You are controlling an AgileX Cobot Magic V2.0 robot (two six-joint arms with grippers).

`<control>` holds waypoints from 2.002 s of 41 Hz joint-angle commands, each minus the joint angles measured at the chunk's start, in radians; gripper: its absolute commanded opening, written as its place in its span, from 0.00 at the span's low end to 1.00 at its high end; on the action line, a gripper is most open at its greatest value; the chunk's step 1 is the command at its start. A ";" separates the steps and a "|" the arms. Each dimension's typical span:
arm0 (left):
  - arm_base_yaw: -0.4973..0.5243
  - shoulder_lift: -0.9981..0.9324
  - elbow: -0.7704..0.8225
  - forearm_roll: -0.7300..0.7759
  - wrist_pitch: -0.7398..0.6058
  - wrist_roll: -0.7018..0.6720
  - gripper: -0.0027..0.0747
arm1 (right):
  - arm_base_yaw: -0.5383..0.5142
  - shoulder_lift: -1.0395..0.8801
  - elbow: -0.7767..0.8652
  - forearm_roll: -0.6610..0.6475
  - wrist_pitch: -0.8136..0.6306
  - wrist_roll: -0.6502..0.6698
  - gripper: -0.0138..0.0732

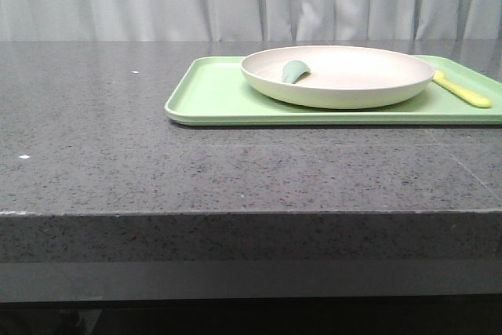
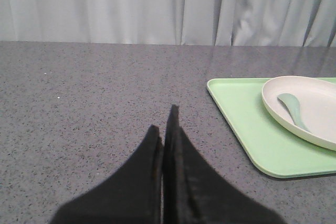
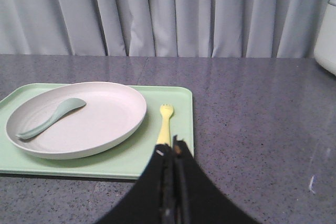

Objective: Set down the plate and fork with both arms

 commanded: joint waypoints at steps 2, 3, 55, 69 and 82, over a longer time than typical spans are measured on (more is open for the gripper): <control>-0.003 0.001 -0.028 -0.008 -0.090 -0.007 0.01 | -0.005 0.010 -0.026 -0.008 -0.092 -0.007 0.02; -0.003 0.001 -0.028 -0.008 -0.090 -0.007 0.01 | -0.005 0.010 -0.026 -0.008 -0.092 -0.007 0.02; 0.026 -0.069 0.062 -0.008 -0.090 -0.007 0.01 | -0.005 0.010 -0.026 -0.008 -0.092 -0.007 0.02; 0.189 -0.378 0.319 -0.038 -0.090 -0.007 0.01 | -0.005 0.010 -0.026 -0.008 -0.091 -0.007 0.02; 0.253 -0.515 0.478 -0.038 -0.099 -0.007 0.01 | -0.005 0.010 -0.026 -0.008 -0.089 -0.007 0.02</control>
